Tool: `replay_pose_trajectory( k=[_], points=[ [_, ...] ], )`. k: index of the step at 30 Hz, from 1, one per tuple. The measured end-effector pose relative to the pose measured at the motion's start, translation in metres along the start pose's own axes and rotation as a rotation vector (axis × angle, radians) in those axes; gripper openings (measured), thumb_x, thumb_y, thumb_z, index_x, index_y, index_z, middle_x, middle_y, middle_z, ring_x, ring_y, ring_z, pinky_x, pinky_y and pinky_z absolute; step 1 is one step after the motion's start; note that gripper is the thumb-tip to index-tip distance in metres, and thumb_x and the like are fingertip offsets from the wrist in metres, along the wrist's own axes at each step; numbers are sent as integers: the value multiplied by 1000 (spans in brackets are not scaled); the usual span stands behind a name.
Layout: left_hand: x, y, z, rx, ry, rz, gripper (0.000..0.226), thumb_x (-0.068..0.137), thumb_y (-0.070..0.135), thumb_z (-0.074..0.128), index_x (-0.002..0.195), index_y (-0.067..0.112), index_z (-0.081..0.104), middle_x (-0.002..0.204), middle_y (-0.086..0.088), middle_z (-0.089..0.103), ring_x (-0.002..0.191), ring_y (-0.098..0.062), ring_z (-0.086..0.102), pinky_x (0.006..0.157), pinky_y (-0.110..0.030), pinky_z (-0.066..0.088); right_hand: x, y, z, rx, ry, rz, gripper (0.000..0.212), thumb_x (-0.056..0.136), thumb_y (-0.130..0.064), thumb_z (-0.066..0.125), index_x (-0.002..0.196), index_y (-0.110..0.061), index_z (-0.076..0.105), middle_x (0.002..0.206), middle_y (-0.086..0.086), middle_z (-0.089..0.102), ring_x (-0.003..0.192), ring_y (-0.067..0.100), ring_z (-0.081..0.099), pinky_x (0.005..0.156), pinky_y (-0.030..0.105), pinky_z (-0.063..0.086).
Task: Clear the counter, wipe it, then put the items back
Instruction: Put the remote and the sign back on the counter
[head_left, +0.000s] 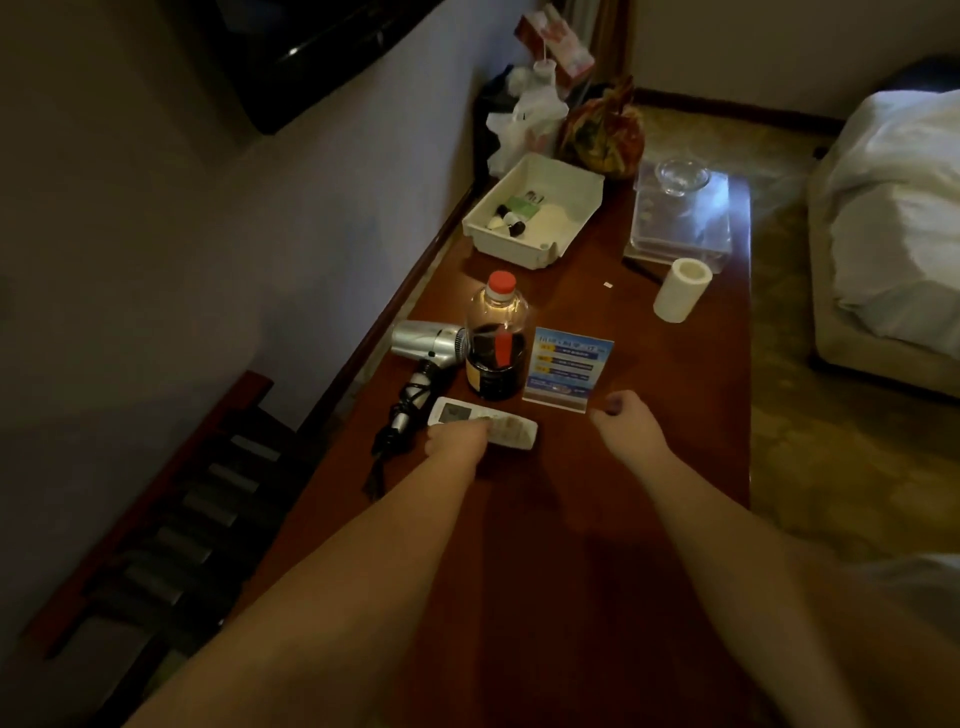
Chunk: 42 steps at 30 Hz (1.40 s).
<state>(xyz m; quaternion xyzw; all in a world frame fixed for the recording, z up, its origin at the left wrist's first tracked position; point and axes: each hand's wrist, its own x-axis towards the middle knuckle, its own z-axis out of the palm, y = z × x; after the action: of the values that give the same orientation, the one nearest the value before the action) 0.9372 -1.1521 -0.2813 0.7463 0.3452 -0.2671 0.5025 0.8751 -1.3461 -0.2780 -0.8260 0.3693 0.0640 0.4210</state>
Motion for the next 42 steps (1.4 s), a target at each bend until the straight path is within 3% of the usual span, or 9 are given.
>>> replay_pose_trajectory(
  k=[4,7,14,19,24,28,32,37,42],
  points=[
    [15,10,31,119,129,-99,99,75,61,71,145,5,30,137,-14,39,123,-30,43,98,-37,46,27,-4,6,84,-24,-6,57,92,-26,62,142,-18,38,138,2,50,106,15,57,78,28,49],
    [24,11,47,160,185,-127,108,66,72,70,142,4,32,132,-13,39,121,-28,43,100,-38,46,40,-6,8,108,-47,-42,53,92,-27,61,140,-20,41,135,-1,52,106,15,56,70,24,44],
    [30,4,65,370,252,-35,97,71,65,71,138,9,29,137,-11,36,128,-27,35,106,-39,34,54,-5,8,125,-62,-163,33,95,-23,55,128,-21,56,125,-6,58,105,12,54,79,26,39],
    [31,-4,64,386,256,9,83,76,51,72,135,10,30,138,-10,35,128,-28,35,106,-41,35,52,5,9,96,-50,-189,27,98,-27,51,122,-22,60,108,-2,67,64,5,49,54,21,36],
    [19,-36,37,529,205,152,72,81,49,66,132,10,34,136,-10,42,127,-28,41,102,-39,35,26,22,9,-1,-20,-246,25,99,-31,48,119,-22,61,98,-7,65,73,7,60,62,27,50],
    [4,-57,8,659,176,279,69,82,48,66,131,7,39,131,-12,48,121,-31,48,96,-40,41,0,39,16,-24,16,-276,24,99,-30,48,117,-21,61,99,-9,64,82,6,61,73,32,54],
    [-6,-71,-21,747,172,341,67,80,48,67,128,8,43,125,-10,52,116,-29,51,92,-40,45,-25,52,24,-45,26,-284,23,99,-29,47,115,-22,62,95,-12,59,90,6,58,74,26,48],
    [-21,-95,-54,657,135,313,67,79,46,67,128,7,43,122,-10,54,111,-29,56,86,-43,53,-52,53,29,-30,8,-260,24,99,-29,48,117,-22,63,94,-13,60,84,5,59,69,25,47],
    [-49,-130,-99,560,137,328,58,79,47,67,121,13,45,112,-3,56,89,-18,63,55,-29,51,-88,43,31,35,-71,-247,23,100,-29,47,115,-23,62,90,-13,61,80,3,58,61,21,40]
  ],
)
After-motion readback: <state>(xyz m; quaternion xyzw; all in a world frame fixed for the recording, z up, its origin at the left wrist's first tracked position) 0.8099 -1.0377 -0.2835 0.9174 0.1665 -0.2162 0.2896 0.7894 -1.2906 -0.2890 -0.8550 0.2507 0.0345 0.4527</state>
